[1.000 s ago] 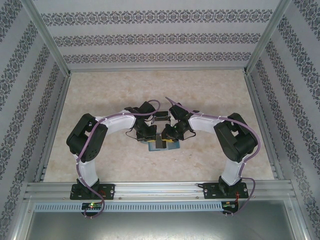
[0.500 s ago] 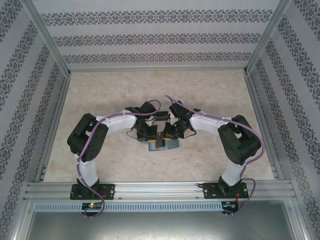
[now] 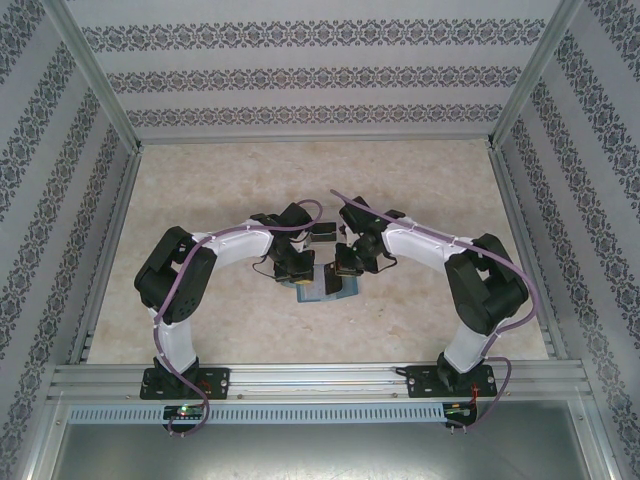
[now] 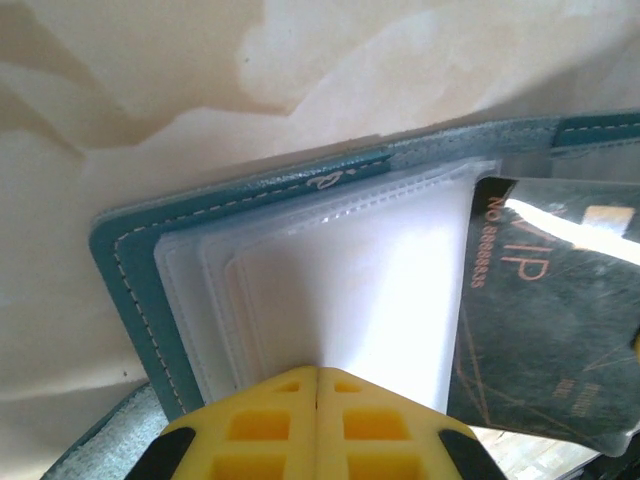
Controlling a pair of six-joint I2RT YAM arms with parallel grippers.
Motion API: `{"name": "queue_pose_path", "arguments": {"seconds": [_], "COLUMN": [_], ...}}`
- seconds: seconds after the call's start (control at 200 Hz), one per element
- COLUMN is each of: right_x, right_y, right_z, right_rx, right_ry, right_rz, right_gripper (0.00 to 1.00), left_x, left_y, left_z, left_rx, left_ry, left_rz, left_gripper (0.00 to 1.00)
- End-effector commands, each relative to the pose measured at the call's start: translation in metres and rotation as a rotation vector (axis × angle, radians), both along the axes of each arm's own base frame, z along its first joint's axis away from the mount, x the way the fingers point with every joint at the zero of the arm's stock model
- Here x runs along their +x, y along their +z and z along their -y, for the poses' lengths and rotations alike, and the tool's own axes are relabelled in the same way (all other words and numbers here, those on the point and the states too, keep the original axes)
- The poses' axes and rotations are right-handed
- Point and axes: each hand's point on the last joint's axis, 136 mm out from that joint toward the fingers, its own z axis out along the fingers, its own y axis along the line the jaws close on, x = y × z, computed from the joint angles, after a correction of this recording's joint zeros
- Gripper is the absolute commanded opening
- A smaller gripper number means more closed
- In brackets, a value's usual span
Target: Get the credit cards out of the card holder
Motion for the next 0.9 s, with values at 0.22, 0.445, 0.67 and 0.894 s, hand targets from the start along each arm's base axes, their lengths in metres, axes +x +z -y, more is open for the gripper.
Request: {"name": "queue_pose_path", "arguments": {"seconds": [0.22,0.445,0.67,0.894], "right_x": [0.000,-0.002,-0.006,-0.012], "right_y": [0.002,0.002,0.001,0.005], "right_z": [0.013,-0.006,-0.015,-0.012], "right_rx": [-0.083,0.004,0.048,0.032], "right_ry": [0.015,0.014,0.004,-0.002], "right_rz": [0.012,-0.008,-0.035,-0.030], "right_gripper": [0.02,0.03,0.12,0.14], "left_x": [-0.020,-0.020,-0.019,-0.019], "left_y": [-0.022,-0.023,-0.023,-0.024], "left_z": [-0.010,-0.010,-0.010,-0.010], "left_rx": [0.089,0.088,0.085,0.085], "left_ry": [-0.029,-0.031,-0.029,-0.030], "left_rz": [-0.069,-0.069,-0.067,-0.068], "left_gripper": [0.04,0.04,0.04,0.04]}}
